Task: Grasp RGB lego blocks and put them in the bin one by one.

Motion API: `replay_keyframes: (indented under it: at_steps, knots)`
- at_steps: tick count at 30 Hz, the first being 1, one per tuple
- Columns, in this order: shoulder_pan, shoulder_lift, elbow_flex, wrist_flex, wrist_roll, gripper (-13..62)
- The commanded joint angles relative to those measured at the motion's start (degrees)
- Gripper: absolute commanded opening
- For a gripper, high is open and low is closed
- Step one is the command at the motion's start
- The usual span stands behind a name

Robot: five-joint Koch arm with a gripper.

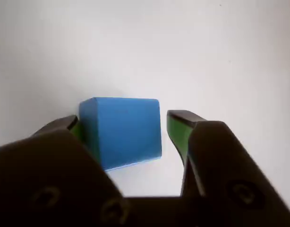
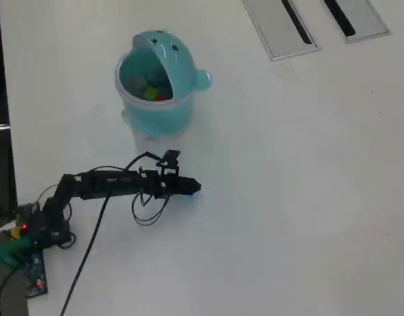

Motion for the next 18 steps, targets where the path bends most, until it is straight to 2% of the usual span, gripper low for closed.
replay_keyframes:
  at_steps: [1, 14, 18]
  knots:
    - [0.3, 0.7, -4.0, -3.3, -2.5, 31.1]
    - [0.6, -2.7, -5.3, -3.4, -6.9, 29.6]
    - [0.8, -3.6, -5.1, -2.6, -7.1, 25.0]
